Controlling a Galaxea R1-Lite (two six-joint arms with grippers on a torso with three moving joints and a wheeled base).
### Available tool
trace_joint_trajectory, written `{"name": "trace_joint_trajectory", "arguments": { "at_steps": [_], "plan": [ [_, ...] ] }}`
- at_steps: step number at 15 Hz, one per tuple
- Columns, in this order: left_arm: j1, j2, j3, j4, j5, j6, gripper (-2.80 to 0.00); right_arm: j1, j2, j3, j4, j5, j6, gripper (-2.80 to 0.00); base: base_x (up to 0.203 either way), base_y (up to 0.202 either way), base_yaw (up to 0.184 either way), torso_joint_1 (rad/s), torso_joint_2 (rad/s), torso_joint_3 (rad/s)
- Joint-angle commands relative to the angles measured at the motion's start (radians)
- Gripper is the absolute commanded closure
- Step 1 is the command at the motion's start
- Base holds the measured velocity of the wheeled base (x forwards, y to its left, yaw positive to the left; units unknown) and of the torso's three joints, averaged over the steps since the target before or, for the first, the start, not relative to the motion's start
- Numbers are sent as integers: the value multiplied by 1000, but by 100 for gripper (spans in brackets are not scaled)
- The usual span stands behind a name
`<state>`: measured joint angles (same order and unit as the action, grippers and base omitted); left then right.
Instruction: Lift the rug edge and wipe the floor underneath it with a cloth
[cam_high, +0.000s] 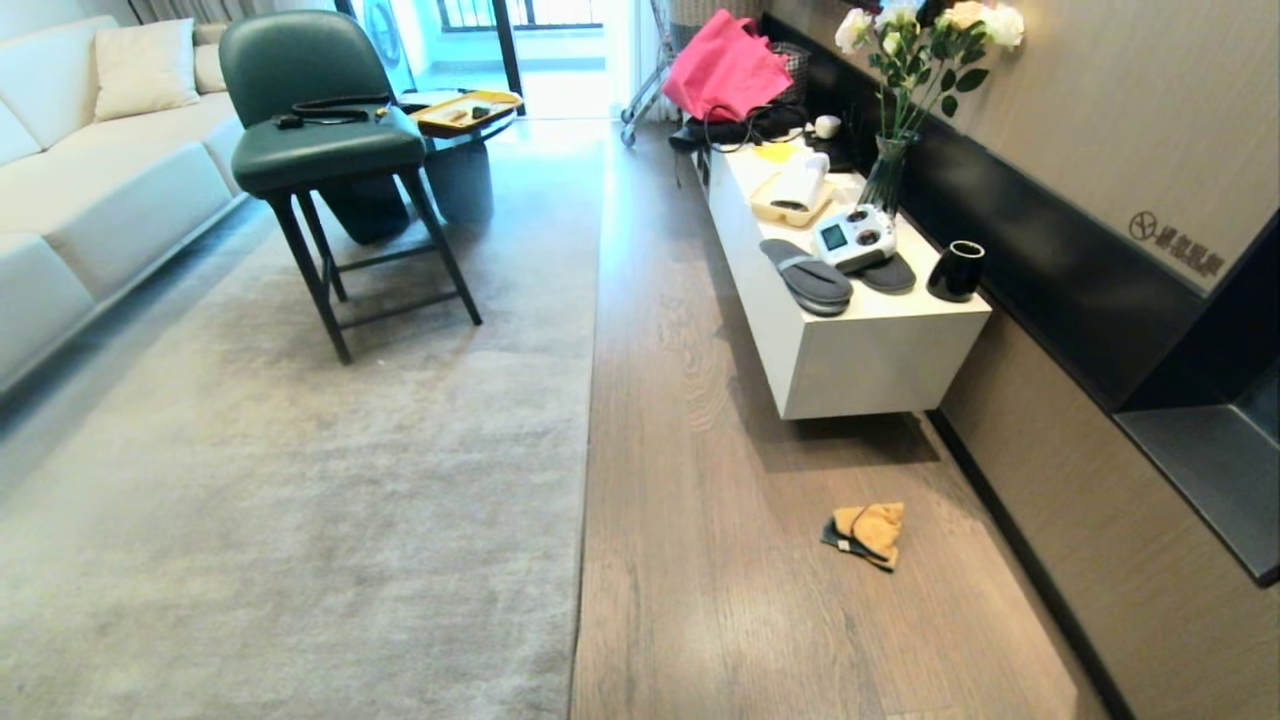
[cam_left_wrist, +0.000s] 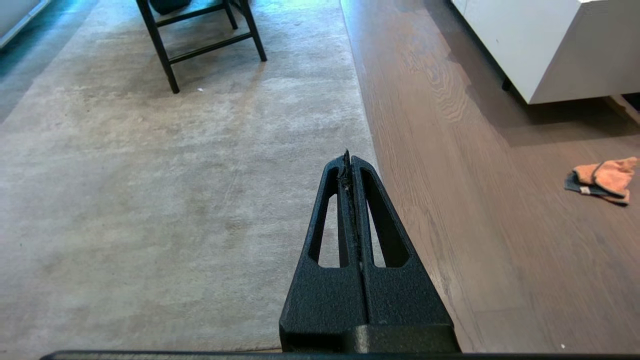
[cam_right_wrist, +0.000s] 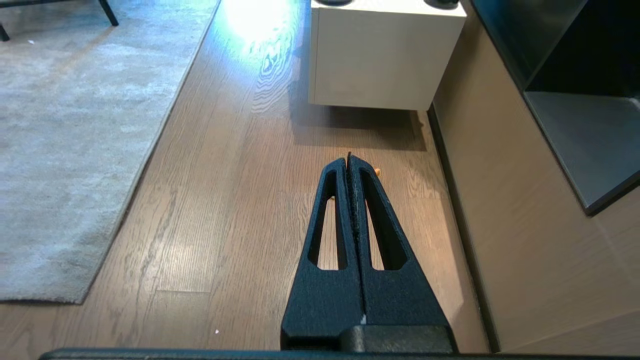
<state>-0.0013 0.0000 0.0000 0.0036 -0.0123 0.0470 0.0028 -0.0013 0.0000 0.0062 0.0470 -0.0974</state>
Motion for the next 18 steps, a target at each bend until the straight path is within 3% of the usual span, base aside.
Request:
{"name": "trace_joint_trajectory", "arguments": {
  "at_steps": [1,8,18],
  "plan": [
    [0,0,0,-1,0,1,0,0,1,0,0,1,-1,0,0,0,0,-26,-390,-427],
    [0,0,0,-1,0,1,0,0,1,0,0,1,-1,0,0,0,0,20,-434,-406],
    [0,0,0,-1,0,1,0,0,1,0,0,1,2,0,0,0,0,133,-494,-367]
  ]
}}
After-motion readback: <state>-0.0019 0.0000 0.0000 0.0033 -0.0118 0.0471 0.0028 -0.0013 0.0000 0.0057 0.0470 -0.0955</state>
